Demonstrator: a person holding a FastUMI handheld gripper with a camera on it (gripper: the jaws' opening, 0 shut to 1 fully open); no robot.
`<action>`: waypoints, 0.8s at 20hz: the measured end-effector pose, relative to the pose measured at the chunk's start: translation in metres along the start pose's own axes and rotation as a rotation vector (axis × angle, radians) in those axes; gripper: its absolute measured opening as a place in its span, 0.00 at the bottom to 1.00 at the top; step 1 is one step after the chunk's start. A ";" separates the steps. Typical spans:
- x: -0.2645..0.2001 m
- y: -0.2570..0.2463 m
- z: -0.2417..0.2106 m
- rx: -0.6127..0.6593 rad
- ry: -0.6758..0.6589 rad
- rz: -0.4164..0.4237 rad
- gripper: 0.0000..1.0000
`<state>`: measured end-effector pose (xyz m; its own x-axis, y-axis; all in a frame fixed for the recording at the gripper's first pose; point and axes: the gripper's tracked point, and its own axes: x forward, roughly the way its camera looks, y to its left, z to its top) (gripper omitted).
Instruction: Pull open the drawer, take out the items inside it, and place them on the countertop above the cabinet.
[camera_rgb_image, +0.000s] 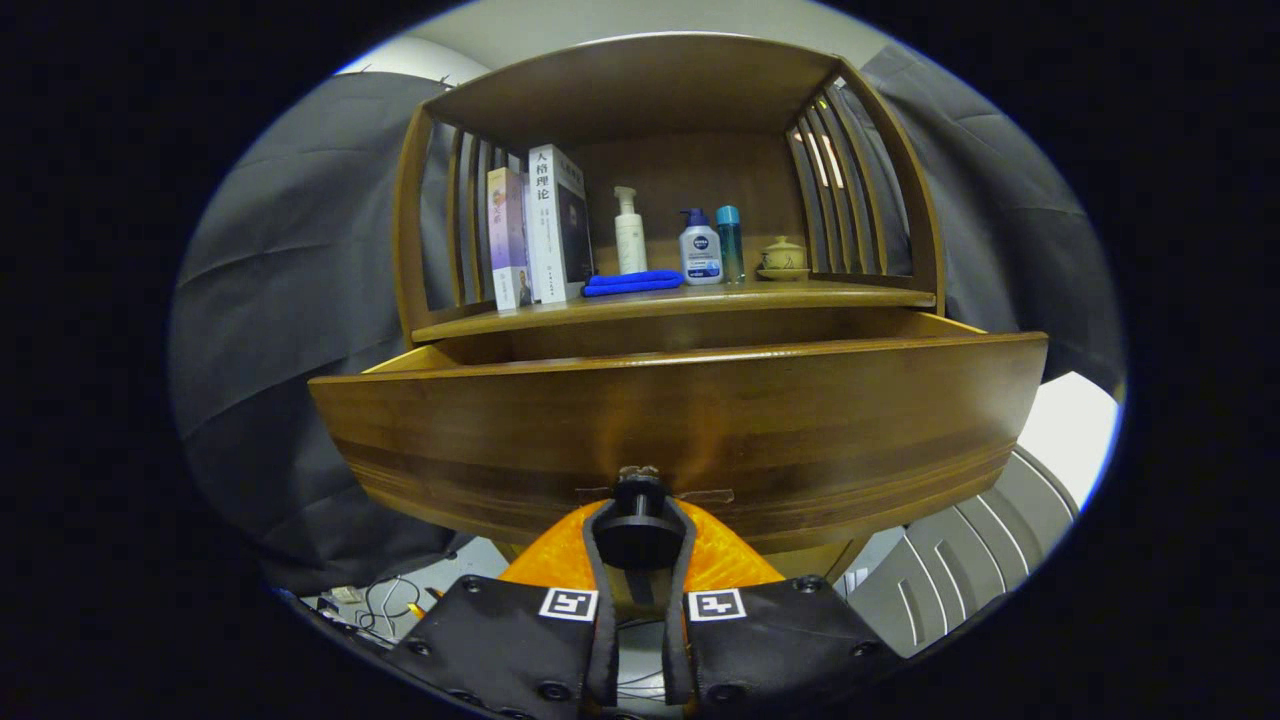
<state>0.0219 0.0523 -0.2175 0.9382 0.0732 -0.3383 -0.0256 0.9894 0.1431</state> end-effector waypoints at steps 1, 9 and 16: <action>-0.003 0.001 0.000 -0.004 0.004 0.005 0.19; -0.030 0.001 -0.012 -0.011 0.031 0.046 0.19; -0.048 0.006 -0.021 -0.023 0.041 0.068 0.19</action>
<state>-0.0299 0.0576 -0.2197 0.9191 0.1452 -0.3663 -0.0973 0.9845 0.1461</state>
